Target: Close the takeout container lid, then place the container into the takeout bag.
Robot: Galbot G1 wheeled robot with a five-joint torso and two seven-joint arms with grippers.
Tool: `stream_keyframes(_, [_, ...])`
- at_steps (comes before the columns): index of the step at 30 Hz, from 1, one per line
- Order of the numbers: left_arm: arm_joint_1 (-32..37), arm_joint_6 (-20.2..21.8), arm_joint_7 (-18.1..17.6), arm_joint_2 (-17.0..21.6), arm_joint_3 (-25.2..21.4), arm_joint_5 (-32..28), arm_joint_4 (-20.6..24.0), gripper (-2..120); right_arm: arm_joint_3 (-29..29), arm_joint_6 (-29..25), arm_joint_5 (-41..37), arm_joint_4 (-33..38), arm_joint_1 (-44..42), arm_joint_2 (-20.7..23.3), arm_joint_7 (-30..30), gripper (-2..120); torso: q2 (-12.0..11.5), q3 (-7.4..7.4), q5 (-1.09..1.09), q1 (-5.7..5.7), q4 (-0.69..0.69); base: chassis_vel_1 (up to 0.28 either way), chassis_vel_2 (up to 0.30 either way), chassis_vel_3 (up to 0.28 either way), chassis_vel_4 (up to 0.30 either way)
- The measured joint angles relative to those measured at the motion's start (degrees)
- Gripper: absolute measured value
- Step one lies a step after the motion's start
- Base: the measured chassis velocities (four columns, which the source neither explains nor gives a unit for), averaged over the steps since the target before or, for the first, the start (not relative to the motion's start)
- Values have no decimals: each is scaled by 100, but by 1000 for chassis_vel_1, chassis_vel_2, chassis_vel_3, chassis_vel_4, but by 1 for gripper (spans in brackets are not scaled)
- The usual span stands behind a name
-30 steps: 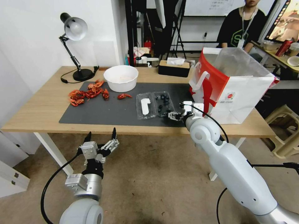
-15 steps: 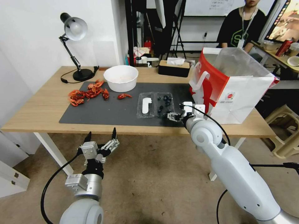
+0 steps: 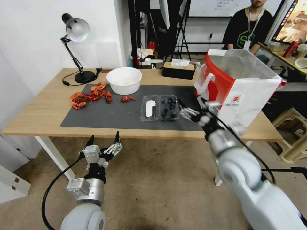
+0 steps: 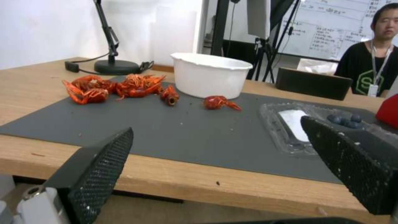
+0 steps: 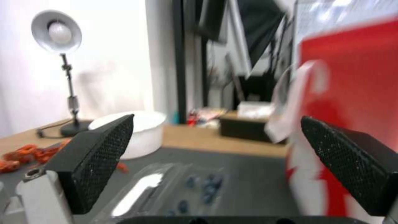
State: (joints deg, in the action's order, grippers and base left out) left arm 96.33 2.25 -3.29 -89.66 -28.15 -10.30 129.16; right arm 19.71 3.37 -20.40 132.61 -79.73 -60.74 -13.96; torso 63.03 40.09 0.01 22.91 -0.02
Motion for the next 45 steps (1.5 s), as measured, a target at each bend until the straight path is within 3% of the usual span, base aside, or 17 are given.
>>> stream_keyframes(5, [4,-4,-5,57,-1,-38,0,100,176,-420,704,279,-664,-131,-106,100,0,-1,-2,0,3,0,0,0,0])
stream_keyframes(8, [27,-31,-17,128,-15,-89,0,100,220,-1042,1667,379,-1591,-392,-413,100,0,0,-1,0,0,0,0,0,0])
stream_keyframes(12, [32,-48,-23,173,-18,-110,-6,100,-101,-1395,2263,189,-2152,-608,-811,100,0,0,0,-1,1,0,0,0,0])
stream_keyframes(17, [50,-66,-27,212,-9,-113,-6,100,-261,-1574,2468,-27,-2296,-827,-937,100,-1,1,-2,0,2,0,0,0,0])
stream_keyframes(28, [-15,-364,-16,411,160,-235,-112,100,-231,-1528,2292,-117,-2255,-835,-935,100,-1,1,-1,1,2,0,0,0,0])
stream_keyframes(33, [-282,-682,-51,854,504,-1050,-283,100,-221,-1504,2151,-184,-2183,-780,-916,100,-1,1,-2,0,1,0,0,0,0])
stream_keyframes(34, [-454,-741,-103,1067,684,-1634,-355,100,-253,-1483,2088,-246,-2098,-744,-900,100,-1,1,-1,1,3,0,0,0,0])
stream_keyframes(36, [-561,-726,-128,1165,761,-1916,-385,100,-257,-1478,2072,-273,-2078,-740,-896,100,-1,2,-1,1,5,0,0,0,0])
stream_keyframes(38, [-916,-541,-271,1444,1011,-2854,-427,100,-250,-1468,2030,-329,-2067,-748,-891,100,-1,2,-1,1,0,0,0,0,0])
stream_keyframes(40, [-1005,-454,-332,1514,1082,-3152,-427,100,-247,-1465,2021,-343,-2067,-756,-890,100,-1,2,-2,1,0,0,0,0,0])
stream_keyframes(43, [-1450,5,-903,1764,1371,-4764,-404,100,-245,-1444,1984,-428,-2024,-780,-872,100,-1,2,-1,1,1,0,0,0,0])
stream_keyframes(45, [-1534,80,-1037,1783,1410,-5061,-403,100,-249,-1435,1974,-446,-2009,-783,-869,100,-1,2,0,1,2,0,0,0,0])
